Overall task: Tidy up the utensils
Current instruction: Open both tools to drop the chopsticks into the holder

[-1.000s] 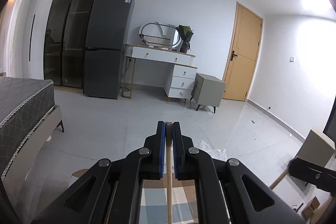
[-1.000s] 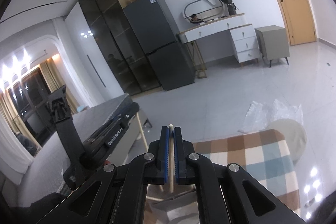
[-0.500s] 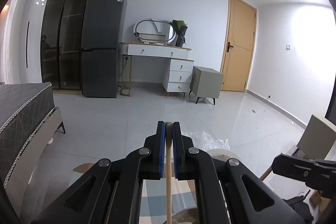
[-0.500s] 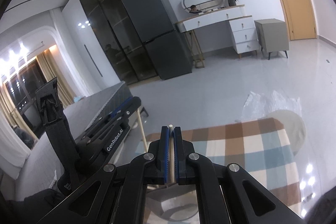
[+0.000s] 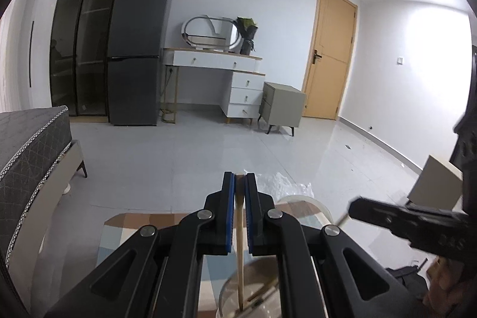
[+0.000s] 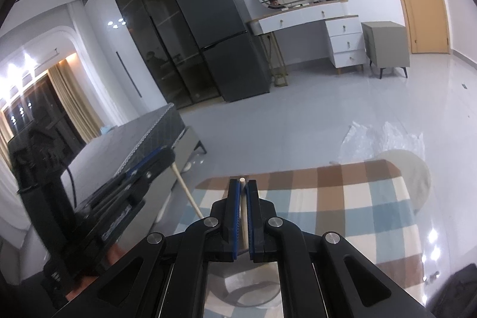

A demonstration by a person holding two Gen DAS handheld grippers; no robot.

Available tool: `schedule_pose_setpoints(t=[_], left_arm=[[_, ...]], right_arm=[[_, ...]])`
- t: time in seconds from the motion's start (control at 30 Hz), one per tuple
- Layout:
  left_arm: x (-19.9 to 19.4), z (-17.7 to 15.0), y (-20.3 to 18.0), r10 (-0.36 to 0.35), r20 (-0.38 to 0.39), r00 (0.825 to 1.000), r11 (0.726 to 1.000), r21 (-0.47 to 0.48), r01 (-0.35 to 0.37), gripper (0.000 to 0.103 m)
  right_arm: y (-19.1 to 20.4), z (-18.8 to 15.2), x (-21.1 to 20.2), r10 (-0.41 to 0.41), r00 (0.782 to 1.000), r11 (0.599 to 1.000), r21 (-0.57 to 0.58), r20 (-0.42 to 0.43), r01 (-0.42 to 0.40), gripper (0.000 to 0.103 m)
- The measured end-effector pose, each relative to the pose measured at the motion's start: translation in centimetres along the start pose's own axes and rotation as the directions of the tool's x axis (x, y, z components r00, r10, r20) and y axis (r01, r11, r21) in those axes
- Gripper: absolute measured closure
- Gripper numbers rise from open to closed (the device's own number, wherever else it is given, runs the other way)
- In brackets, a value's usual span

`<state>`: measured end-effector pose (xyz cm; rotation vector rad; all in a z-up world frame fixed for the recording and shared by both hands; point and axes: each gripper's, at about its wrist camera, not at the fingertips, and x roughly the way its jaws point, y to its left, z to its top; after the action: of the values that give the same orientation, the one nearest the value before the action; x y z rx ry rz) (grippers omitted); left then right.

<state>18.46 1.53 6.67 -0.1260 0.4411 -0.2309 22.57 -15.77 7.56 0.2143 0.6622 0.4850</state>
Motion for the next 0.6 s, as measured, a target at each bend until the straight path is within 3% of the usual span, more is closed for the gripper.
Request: schedule_pose_setpoints(t=[0.27, 0.43, 0.6], left_arm=[[-0.8, -0.2, 1.1, -0.066, -0.086, 0.994, 0.996, -0.060, 0.061, 0.101], [-1.2, 0.1, 0.8, -0.141, -0.142, 0.980, 0.989, -0.069, 0.132, 0.101], [-1.3, 0.1, 1.7, -0.180, -0.214, 0.960, 0.975, -0.170, 0.145, 0.100]], right_arm=[[1.2, -0.2, 0.6, -0.001, 1.000, 0.999, -0.034, 0.001, 0.001, 0.099], [2.0, -0.4, 0.7, 0.006, 1.000, 0.999, -0.050, 0.002, -0.006, 0.096], [1.4, -0.9, 0.8, 0.007, 1.000, 1.000, -0.007, -0.021, -0.007, 0.090]])
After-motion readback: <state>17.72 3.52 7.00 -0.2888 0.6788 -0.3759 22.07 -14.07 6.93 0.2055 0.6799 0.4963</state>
